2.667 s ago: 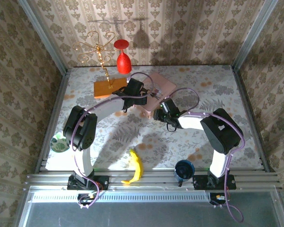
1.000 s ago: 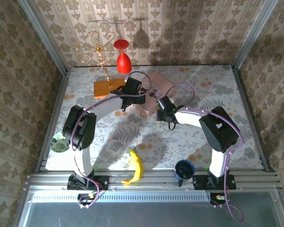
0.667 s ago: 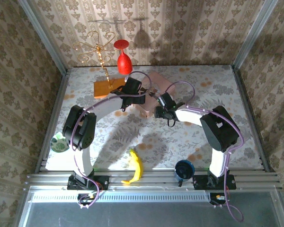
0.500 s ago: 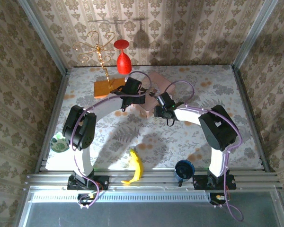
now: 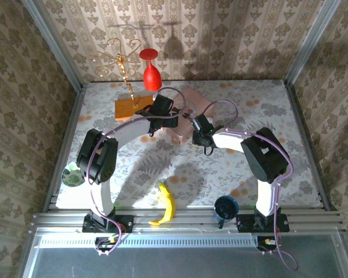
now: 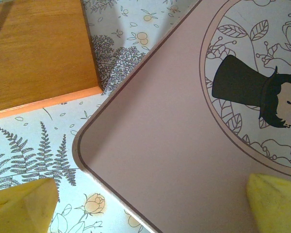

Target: Unlock the padlock with the key

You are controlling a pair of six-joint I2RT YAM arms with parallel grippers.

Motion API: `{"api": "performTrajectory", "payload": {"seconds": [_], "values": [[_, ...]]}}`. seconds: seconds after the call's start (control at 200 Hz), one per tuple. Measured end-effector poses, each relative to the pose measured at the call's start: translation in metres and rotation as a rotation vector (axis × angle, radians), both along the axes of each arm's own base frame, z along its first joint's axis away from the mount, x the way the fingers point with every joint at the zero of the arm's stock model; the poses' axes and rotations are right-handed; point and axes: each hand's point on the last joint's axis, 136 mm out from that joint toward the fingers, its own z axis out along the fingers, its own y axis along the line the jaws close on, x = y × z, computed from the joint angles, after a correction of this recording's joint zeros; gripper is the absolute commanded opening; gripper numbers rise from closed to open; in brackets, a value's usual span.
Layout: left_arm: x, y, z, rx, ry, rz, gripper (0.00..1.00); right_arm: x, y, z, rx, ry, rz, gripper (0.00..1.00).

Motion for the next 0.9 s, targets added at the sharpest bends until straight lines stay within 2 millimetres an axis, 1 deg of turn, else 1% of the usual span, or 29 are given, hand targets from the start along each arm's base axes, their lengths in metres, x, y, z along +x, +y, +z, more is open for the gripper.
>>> {"api": "performTrajectory", "payload": {"seconds": [0.3, 0.525, 0.675, 0.725, 0.9], "values": [[0.0000, 0.0000, 0.0000, 0.000, 0.000, 0.000, 1.00, -0.0006, -0.0035, -0.0012, 0.001, 0.002, -0.038, 0.30], [0.0000, 0.0000, 0.0000, 0.000, 0.000, 0.000, 1.00, 0.0000, -0.0051, -0.0004, 0.000, -0.004, -0.058, 0.13], [0.0000, 0.0000, 0.0000, 0.000, 0.000, 0.000, 1.00, 0.0001, -0.0051, 0.0004, 0.001, -0.006, -0.060, 0.05], [0.0000, 0.0000, 0.0000, 0.000, 0.000, 0.000, 1.00, 0.0003, -0.0052, 0.0011, 0.003, -0.008, -0.063, 0.00], [0.0000, 0.0000, 0.0000, 0.000, 0.000, 0.000, 1.00, -0.0013, -0.0079, 0.0025, 0.005, -0.010, -0.075, 0.00]]}}
